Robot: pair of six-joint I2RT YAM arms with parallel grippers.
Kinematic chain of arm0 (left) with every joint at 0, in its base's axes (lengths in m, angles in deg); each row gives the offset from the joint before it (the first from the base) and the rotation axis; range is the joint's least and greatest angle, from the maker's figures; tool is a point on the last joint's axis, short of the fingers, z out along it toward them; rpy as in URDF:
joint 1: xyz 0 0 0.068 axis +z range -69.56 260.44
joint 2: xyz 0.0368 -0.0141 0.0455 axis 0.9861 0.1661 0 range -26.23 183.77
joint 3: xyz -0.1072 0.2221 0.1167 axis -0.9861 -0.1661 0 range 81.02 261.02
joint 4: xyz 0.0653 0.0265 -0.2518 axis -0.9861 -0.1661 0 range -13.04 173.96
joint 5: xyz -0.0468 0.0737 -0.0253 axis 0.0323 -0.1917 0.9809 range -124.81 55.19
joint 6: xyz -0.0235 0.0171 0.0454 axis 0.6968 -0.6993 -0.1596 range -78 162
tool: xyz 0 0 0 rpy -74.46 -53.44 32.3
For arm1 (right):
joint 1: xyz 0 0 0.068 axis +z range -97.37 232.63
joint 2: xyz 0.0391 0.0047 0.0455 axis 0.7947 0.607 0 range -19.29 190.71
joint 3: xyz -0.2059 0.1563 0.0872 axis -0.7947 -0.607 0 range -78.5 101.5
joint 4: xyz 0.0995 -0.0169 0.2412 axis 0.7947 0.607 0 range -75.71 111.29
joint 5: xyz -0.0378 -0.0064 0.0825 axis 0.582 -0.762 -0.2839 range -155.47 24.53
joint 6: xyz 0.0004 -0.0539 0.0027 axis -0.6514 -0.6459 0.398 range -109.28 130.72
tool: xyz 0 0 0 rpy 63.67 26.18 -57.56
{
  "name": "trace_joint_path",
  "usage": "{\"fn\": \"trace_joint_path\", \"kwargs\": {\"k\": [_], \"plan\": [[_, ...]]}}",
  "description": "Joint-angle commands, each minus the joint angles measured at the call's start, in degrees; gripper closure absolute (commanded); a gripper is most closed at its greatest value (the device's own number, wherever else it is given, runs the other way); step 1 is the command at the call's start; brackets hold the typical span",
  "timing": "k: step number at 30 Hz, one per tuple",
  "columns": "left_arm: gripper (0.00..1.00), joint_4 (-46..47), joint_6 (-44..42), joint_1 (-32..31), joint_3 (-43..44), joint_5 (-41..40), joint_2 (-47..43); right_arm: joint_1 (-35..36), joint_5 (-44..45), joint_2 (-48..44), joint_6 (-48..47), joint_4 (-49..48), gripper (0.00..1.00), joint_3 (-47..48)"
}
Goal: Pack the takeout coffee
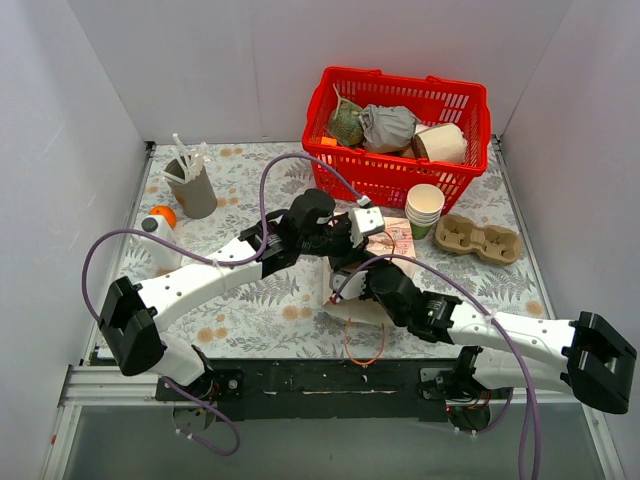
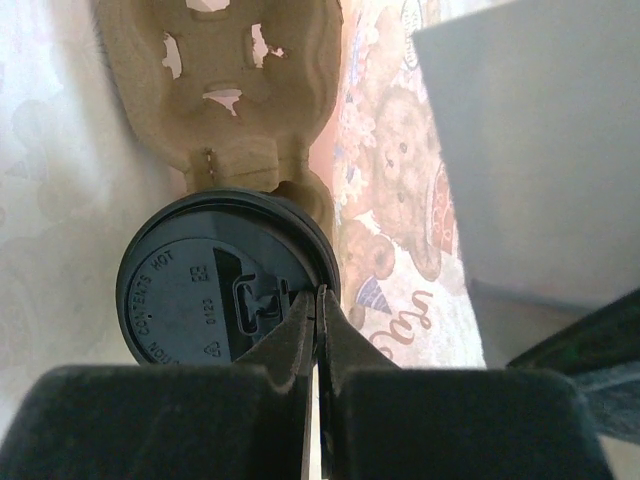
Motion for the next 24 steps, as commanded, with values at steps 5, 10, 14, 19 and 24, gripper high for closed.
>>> {"fn": "trace_joint_path", "kwargs": {"k": [5,10,14,19,24], "plan": [[1.0,-0.6,0.2,-0.3,0.6,3.7,-2.4,-1.3,6.6,3.7,3.5,-8.3,0.99,-2.5],[1.0,-0.4,1.2,-0.3,1.4,2.7,-1.2,-1.7,14.8,4.8,13.2,-5.4,0.99,-1.3],[1.0,-0.4,1.5,-0.3,1.7,2.8,-0.6,-2.4,16.3,5.5,20.0,-1.8,0.99,-1.1],[1.0,-0.3,1.8,-0.3,2.0,2.1,-0.5,-3.4,19.0,5.3,29.1,-1.1,0.99,-0.2],[1.0,-1.1,1.4,-0.3,2.2,0.3,-0.6,-5.6,20.6,4.0,35.8,-3.8,0.99,-0.7]]}}
